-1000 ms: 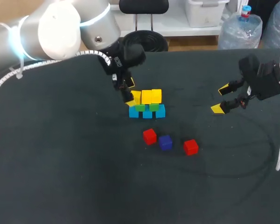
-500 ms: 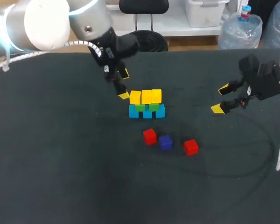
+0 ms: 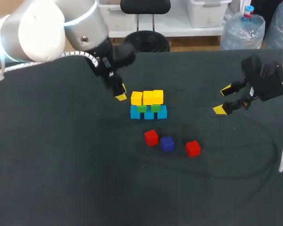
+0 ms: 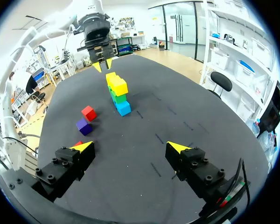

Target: Place the blue cubes, place green cubes on the blue cubes, place the yellow cubes on the green cubes, then place the red cubes on the yellow cubes, and place purple cube on the red cubes.

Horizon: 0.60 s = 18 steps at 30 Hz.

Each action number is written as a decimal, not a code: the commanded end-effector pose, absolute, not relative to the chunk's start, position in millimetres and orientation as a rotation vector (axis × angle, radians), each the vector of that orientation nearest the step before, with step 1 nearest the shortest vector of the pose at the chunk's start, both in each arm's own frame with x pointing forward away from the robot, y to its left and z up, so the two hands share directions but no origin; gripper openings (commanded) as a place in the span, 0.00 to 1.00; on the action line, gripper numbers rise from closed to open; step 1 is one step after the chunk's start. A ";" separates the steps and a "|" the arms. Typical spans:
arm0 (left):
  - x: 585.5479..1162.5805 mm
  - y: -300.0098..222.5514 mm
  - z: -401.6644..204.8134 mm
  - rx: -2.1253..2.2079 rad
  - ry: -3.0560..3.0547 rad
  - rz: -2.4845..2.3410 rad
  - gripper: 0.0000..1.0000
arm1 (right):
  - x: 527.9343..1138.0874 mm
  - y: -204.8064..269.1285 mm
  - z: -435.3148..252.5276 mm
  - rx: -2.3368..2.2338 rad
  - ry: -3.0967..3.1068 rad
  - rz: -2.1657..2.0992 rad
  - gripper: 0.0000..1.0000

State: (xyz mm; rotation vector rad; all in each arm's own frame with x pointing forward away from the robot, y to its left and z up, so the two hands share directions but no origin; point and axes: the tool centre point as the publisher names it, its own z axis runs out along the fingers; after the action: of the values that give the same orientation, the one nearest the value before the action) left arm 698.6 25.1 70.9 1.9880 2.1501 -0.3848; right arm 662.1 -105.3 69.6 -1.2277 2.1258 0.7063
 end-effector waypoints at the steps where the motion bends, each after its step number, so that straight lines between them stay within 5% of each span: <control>1: 697.2 25.5 66.1 1.982 2.153 -0.390 0.00 | 662.7 -105.2 68.7 -1.228 2.123 0.708 1.00; 18: 697.1 23.7 60.5 1.968 2.167 -0.409 0.00 | 662.7 -105.2 68.7 -1.228 2.123 0.708 1.00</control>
State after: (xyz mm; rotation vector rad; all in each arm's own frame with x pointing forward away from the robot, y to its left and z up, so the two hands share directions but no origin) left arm 696.3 24.3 61.3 1.9687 2.1671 -0.4091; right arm 662.1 -105.3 69.6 -1.2277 2.1258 0.7063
